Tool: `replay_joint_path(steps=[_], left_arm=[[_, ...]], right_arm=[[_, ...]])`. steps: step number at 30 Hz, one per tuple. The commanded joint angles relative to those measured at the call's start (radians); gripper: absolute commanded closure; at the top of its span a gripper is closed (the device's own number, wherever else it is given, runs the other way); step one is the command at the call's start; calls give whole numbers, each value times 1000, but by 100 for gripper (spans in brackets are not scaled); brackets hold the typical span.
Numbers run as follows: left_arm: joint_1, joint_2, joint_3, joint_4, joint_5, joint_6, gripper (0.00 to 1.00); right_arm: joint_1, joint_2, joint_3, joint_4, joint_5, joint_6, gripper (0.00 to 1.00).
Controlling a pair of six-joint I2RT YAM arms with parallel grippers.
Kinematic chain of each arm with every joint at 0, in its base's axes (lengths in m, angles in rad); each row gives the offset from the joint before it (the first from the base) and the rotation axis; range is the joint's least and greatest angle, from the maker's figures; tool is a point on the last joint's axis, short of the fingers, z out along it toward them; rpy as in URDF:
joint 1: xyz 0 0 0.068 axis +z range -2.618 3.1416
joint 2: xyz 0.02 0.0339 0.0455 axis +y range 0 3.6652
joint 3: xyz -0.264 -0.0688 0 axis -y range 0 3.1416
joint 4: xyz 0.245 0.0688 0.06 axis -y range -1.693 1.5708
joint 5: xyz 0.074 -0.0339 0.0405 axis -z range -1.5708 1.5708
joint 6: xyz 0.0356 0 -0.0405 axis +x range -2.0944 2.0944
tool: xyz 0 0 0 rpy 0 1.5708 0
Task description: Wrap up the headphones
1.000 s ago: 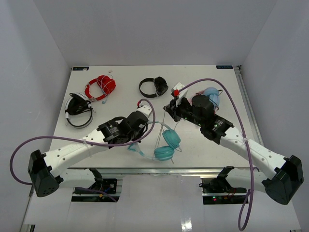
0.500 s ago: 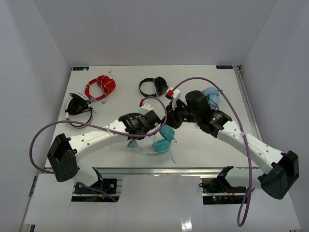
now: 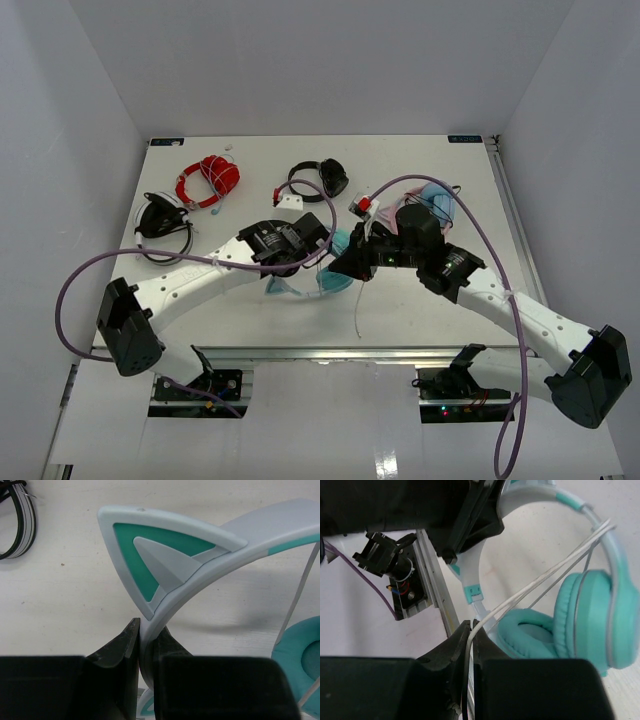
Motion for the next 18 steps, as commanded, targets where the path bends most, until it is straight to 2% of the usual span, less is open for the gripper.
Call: replay_joint_path(steps=[1, 10, 18], left_arm=[[44, -139, 37, 94, -24, -47, 100], [66, -193, 59, 106, -26, -95, 100], [73, -244, 70, 108, -53, -142, 100]], right_arm=[[22, -40, -55, 157, -60, 62, 88], [62, -45, -114, 252, -14, 115, 87], [127, -67, -152, 273, 94, 113, 87]])
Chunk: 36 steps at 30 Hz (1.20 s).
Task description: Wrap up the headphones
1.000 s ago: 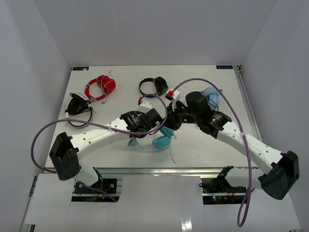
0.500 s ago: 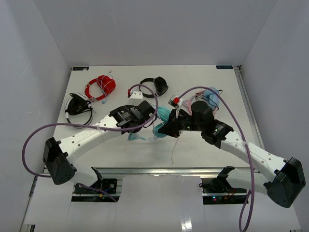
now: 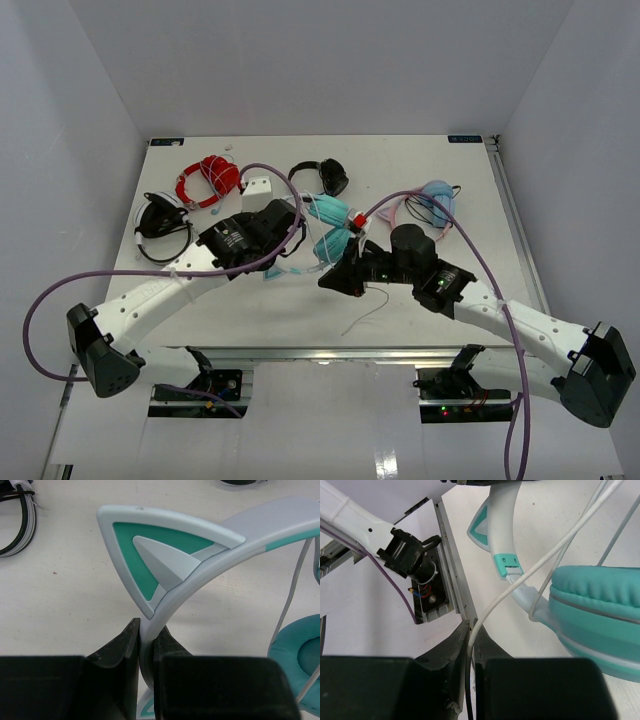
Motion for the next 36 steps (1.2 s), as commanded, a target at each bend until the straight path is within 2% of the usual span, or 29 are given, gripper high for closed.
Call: replay_joint_path(steps=[1, 8, 15, 19, 28, 31, 36], left_arm=[[11, -94, 59, 62, -50, -63, 100], [13, -135, 92, 61, -57, -63, 100], [13, -192, 56, 122, -59, -71, 100], [12, -222, 40, 139, -53, -81, 100], [13, -328, -3, 222, 3, -84, 100], [13, -333, -10, 226, 31, -96, 100], [13, -314, -3, 225, 67, -102, 100]], right_arm=[[34, -48, -35, 72, 87, 16, 87], [46, -116, -148, 133, 187, 36, 87], [69, -82, -197, 208, 196, 51, 88], [81, -90, -226, 229, 263, 46, 92], [87, -87, -279, 278, 351, 41, 92], [88, -77, -299, 347, 362, 6, 92], [89, -44, -337, 573, 380, -87, 91]])
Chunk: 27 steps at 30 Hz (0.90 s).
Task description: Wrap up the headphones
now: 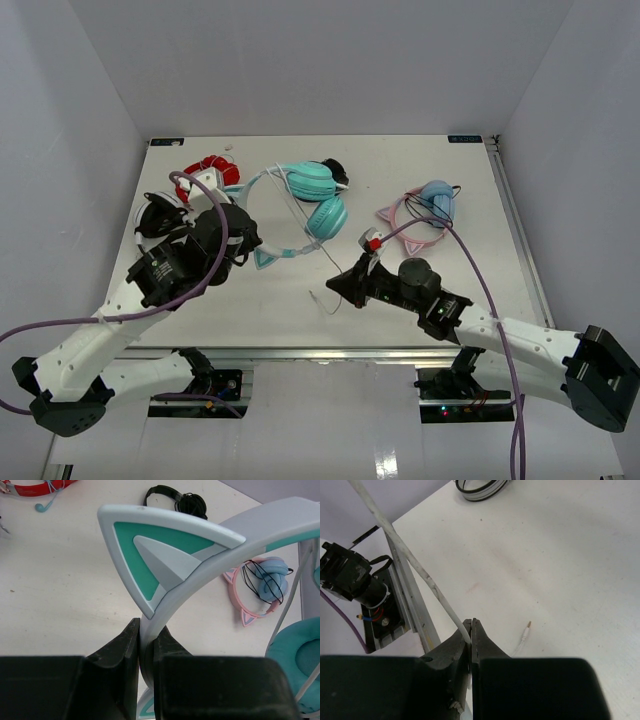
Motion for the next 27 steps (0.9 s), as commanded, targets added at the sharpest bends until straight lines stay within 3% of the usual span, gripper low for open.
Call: replay_joint_path(steps=[1, 11, 19, 21, 24, 27], left_arm=[[4, -6, 19, 97, 46, -58, 100], [6, -17, -10, 89, 111, -96, 100], [6, -27, -20, 89, 125, -99, 100], [6, -29, -10, 89, 135, -90, 100], [6, -32, 13, 71, 146, -76, 100], [4, -52, 26, 65, 157, -67, 100]], right_arm=[[6, 34, -50, 249, 51, -99, 88], [7, 182, -75, 604, 94, -199, 72], [6, 311, -64, 727, 139, -218, 72], [6, 347, -85, 785, 147, -220, 76], [5, 395, -109, 845, 197, -224, 91], [0, 431, -124, 879, 204, -219, 92]])
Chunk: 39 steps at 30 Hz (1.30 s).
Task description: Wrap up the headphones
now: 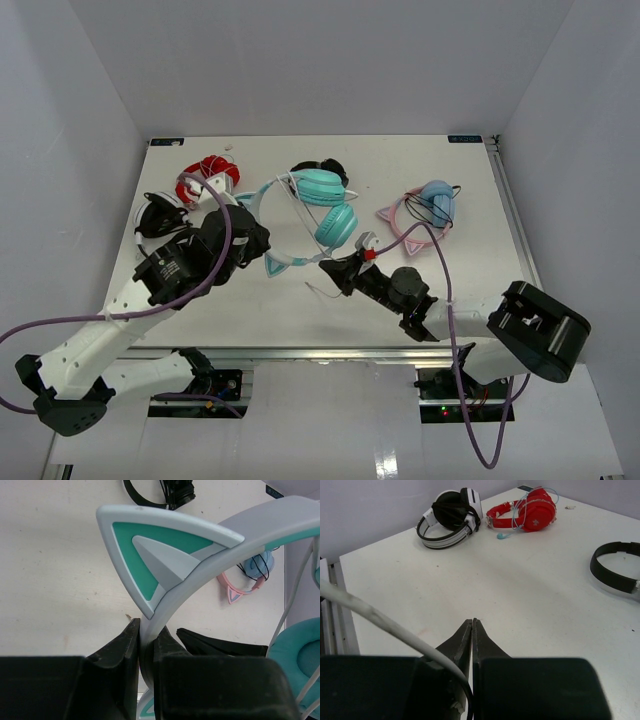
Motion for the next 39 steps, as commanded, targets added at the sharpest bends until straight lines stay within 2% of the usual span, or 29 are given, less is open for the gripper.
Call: replay_joint_path(steps=[1, 10, 14, 20, 27, 29, 31, 34, 39], left_arm=[[4, -69, 61, 55, 27, -4, 100], [5, -110, 93, 48, 40, 29, 100], [5, -117, 80, 94, 166, 89, 100], [5, -109, 33, 131, 455, 223, 100], [5, -94, -27, 107, 728, 417, 100], [5, -75, -73, 117, 843, 481, 100], [5, -59, -105, 128, 882, 514, 100], [4, -54, -160, 132, 860, 563, 100], [5, -23, -207, 120, 794, 633, 100]], right_arm=[[-1, 53, -29, 174, 53, -17, 92], [-4, 97, -78, 252, 54, -20, 92], [-15, 106, -73, 249, 58, -28, 92], [-50, 109, -48, 225, 36, -35, 92], [-187, 63, -20, 144, -59, 22, 92], [-261, 43, 7, 92, -133, 63, 92], [-313, 15, 56, -1, -200, 91, 92], [-355, -41, 157, -248, -290, 78, 92], [-363, -136, 370, -667, -308, -18, 92]])
